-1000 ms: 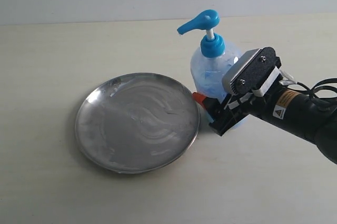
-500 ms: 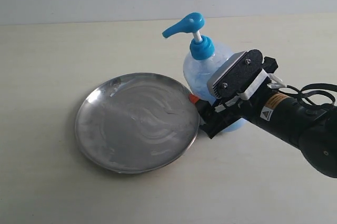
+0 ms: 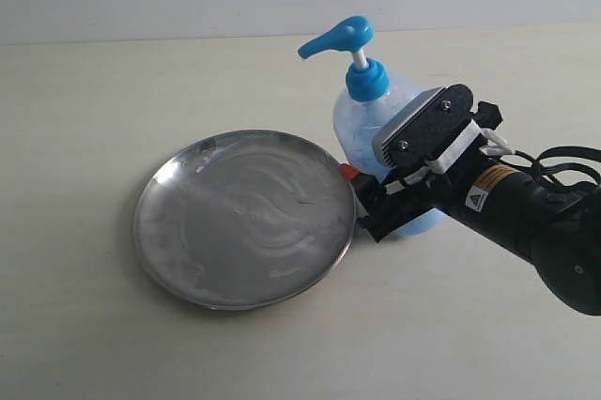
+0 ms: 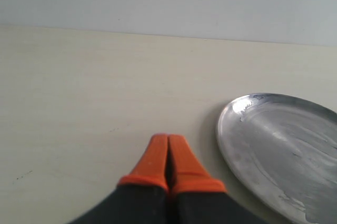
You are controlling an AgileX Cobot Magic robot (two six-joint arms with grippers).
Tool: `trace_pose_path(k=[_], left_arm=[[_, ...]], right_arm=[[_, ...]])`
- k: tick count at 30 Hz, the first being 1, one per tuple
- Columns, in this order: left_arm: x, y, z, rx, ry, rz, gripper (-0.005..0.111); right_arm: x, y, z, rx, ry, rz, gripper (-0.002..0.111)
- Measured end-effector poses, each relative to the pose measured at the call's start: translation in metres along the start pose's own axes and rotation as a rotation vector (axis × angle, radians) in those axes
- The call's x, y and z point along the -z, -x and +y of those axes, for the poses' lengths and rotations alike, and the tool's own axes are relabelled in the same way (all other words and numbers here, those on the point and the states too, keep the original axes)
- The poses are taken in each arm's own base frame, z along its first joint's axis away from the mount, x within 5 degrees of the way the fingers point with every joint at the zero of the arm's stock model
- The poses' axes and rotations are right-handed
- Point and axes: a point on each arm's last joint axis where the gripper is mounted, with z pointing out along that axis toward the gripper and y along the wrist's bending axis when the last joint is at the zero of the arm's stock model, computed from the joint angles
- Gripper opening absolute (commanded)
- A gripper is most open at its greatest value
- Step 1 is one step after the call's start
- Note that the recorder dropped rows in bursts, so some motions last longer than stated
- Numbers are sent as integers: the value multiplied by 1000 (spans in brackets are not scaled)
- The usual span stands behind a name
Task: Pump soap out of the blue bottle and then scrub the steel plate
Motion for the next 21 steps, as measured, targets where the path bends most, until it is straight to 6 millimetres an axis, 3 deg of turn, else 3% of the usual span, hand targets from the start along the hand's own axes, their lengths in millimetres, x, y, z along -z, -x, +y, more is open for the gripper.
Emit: trace_pose_path(k=[7, 21], left_arm=[[2, 7, -1, 0, 4, 20, 0], [2, 88, -13, -9, -36, 4, 0]], right_arm=[[0, 0, 0, -4, -4, 2, 0], [1, 0, 0, 26, -1, -6, 0]])
